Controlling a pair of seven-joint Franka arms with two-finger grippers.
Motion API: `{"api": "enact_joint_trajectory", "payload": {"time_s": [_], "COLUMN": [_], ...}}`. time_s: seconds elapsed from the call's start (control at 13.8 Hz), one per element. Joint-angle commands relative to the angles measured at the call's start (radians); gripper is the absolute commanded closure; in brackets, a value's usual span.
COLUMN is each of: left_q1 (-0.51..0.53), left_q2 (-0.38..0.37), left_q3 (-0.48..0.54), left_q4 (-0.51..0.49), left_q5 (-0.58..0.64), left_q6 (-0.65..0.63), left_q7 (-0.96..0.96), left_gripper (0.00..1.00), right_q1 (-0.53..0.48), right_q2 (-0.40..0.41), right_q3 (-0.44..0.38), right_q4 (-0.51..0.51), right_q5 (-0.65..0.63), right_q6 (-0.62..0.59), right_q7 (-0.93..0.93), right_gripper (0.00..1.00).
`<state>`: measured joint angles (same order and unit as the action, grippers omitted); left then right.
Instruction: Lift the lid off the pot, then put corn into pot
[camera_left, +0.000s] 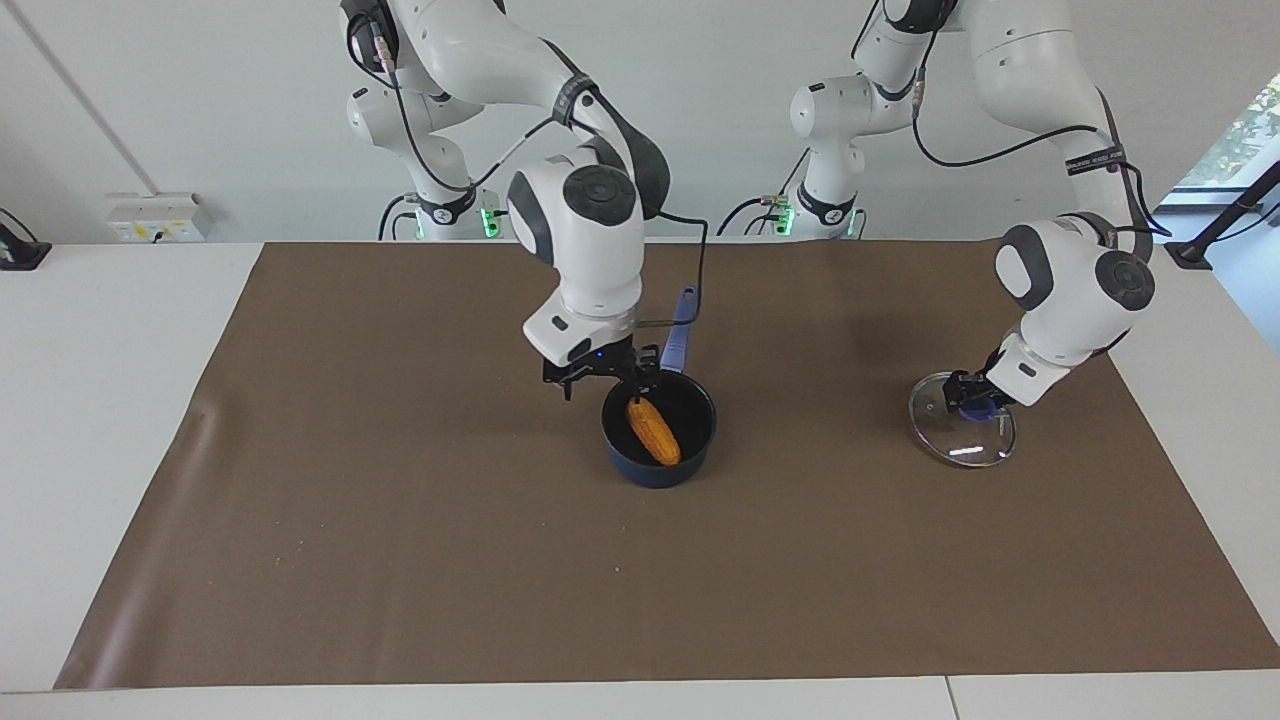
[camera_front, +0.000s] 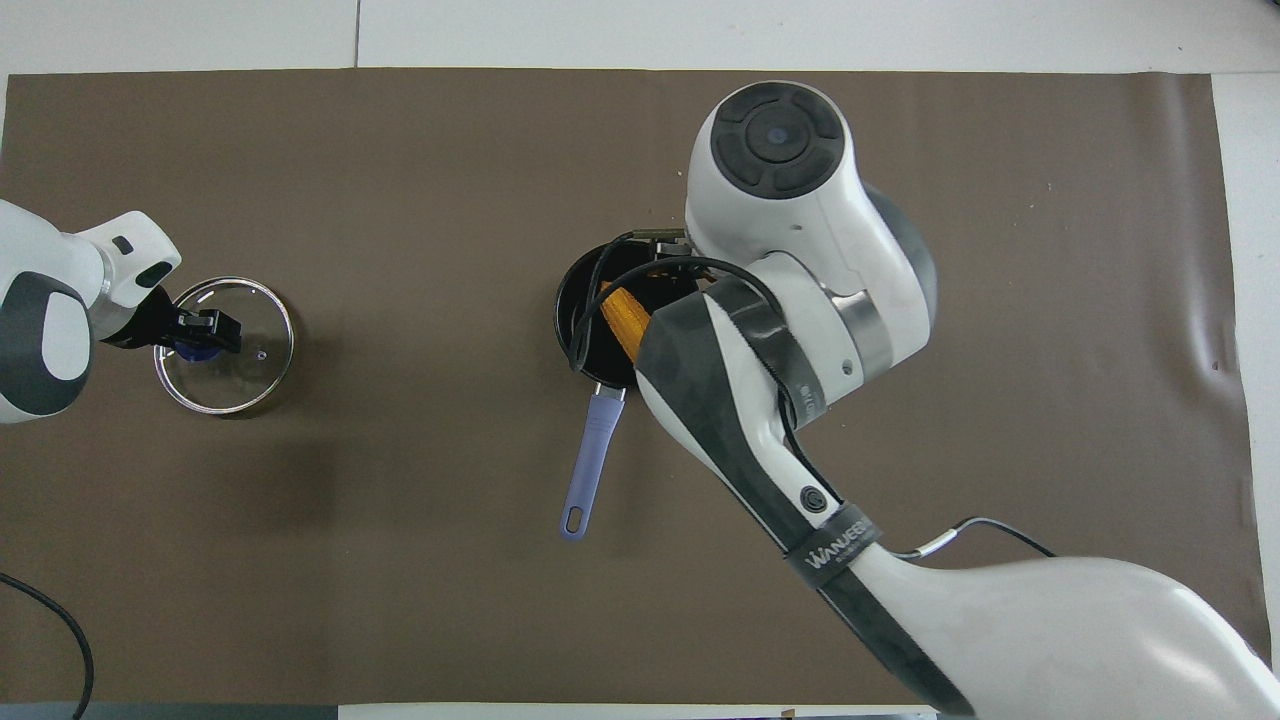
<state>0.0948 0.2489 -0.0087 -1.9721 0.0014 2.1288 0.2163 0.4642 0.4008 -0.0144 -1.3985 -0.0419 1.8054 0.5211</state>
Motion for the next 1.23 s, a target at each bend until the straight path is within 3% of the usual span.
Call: {"api": "enact_joint_trajectory", "payload": {"time_s": [0.0, 0.22, 0.29, 0.43, 0.58, 0.72, 0.87, 1.01, 1.16], "left_q1": [0.008, 0.008, 0.008, 0.000, -0.007, -0.056, -0.089, -0.119, -0.124], "left_q2": [-0.028, -0.028, -0.028, -0.026, -0.034, -0.055, -0.075, -0.120, -0.222], "left_q3": [-0.007, -0.007, -0.007, -0.007, -0.008, -0.011, -0.013, -0.014, -0.016], "left_q4": [-0.042, -0.065, -0.065, -0.057, -0.019, 0.088, 0.227, 0.315, 0.308], "left_q5": [0.023, 0.022, 0.023, 0.023, 0.023, 0.022, 0.023, 0.023, 0.023], "left_q6": [0.046, 0.074, 0.074, 0.066, 0.039, -0.103, -0.264, -0.407, -0.493], "left_q7": [0.035, 0.037, 0.037, 0.038, 0.044, 0.026, -0.091, -0.169, -0.172], "left_gripper": [0.89, 0.84, 0.72, 0.00, 0.00, 0.00, 0.00, 0.00, 0.00], "right_q1": [-0.093, -0.206, -0.247, -0.317, -0.340, -0.358, -0.399, -0.452, -0.466], "right_q2": [-0.100, -0.218, -0.253, -0.305, -0.394, -0.433, -0.445, -0.422, -0.415], "right_q3": [0.011, 0.010, 0.010, 0.010, 0.008, 0.005, 0.005, 0.007, 0.016], "right_q4": [-0.014, -0.020, -0.025, -0.092, -0.216, -0.289, -0.344, -0.332, -0.312], "right_q5": [-0.013, -0.016, -0.016, -0.016, -0.019, -0.021, -0.021, -0.021, -0.021], "right_q6": [-0.111, -0.213, -0.253, -0.297, -0.295, -0.281, -0.154, -0.139, -0.166], "right_q7": [-0.119, -0.238, -0.280, -0.398, -0.455, -0.461, -0.522, -0.578, -0.578], "right_gripper": [0.00, 0.00, 0.00, 0.00, 0.00, 0.00, 0.00, 0.00, 0.00]}}
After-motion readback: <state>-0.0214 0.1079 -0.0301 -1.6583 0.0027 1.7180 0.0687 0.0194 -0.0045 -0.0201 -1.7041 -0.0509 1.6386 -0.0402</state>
